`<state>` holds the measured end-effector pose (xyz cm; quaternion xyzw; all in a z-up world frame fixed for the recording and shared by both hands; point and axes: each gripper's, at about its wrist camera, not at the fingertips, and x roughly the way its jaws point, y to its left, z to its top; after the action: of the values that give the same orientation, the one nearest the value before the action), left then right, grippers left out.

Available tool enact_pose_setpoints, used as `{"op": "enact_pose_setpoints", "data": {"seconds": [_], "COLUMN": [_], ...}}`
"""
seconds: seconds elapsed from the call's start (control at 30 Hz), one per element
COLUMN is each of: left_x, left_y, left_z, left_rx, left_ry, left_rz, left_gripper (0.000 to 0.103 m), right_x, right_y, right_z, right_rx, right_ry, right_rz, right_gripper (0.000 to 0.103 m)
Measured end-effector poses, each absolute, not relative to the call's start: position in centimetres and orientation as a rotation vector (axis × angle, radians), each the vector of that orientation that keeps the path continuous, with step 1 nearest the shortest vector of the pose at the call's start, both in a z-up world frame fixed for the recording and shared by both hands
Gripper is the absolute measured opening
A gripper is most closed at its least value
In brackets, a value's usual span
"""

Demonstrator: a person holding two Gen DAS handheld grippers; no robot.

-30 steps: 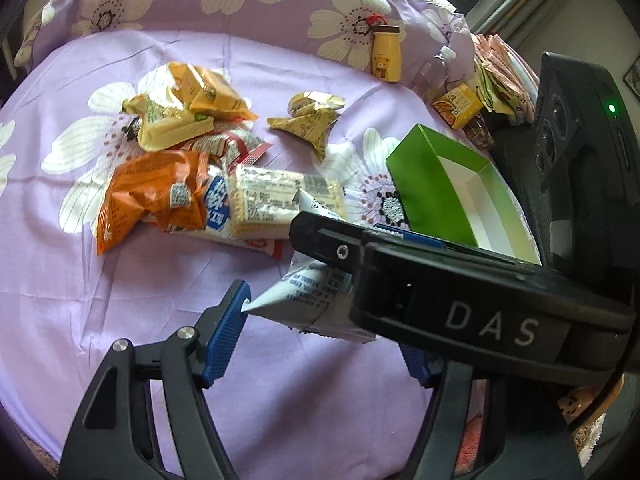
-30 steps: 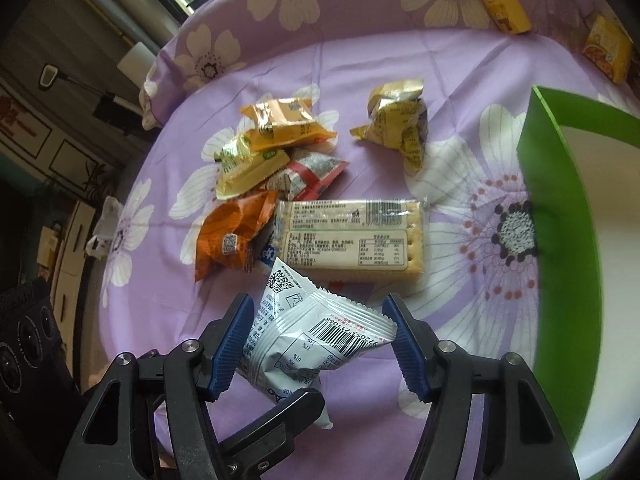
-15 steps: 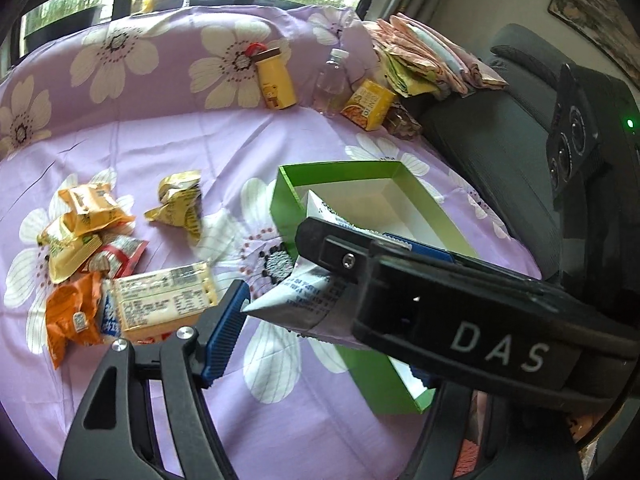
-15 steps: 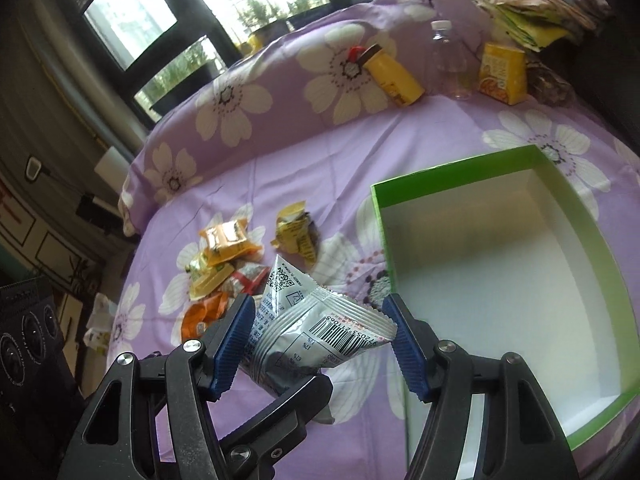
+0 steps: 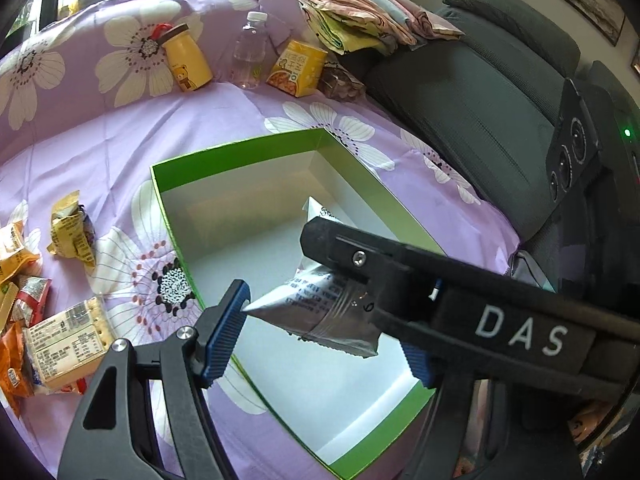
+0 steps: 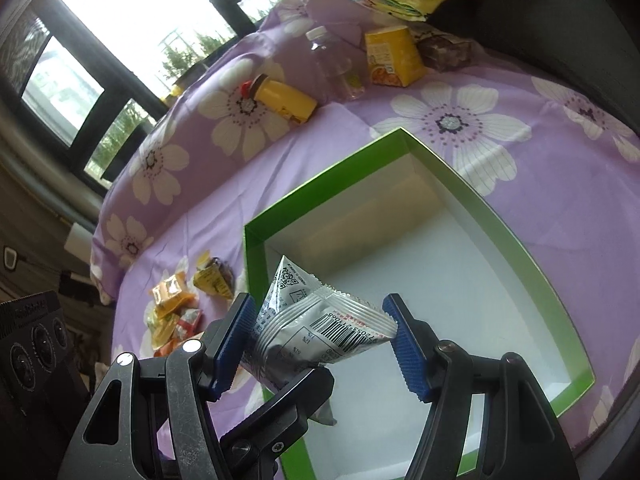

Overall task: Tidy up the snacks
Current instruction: 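Carry the white snack bag with the right gripper over the green box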

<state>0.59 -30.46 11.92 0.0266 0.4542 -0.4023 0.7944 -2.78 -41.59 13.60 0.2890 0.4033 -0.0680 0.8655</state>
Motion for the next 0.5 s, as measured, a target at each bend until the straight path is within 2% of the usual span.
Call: {"op": "enact_pose_setpoints", "data": {"seconds": [0.5], "left_x": [1.4], "left_y": [-32.9], "left_z": [8.9], "left_rx": [0.071], "left_ry": [1.089], "left_rz": [-0.886], "left_gripper": [0.070], "right_x": [-2.3], "right_y": [-44.5], "right_z": [10.0], "right_rx": [0.702], "right_ry": [0.943], "right_rz": [-0.209], "right_gripper": [0.069]}}
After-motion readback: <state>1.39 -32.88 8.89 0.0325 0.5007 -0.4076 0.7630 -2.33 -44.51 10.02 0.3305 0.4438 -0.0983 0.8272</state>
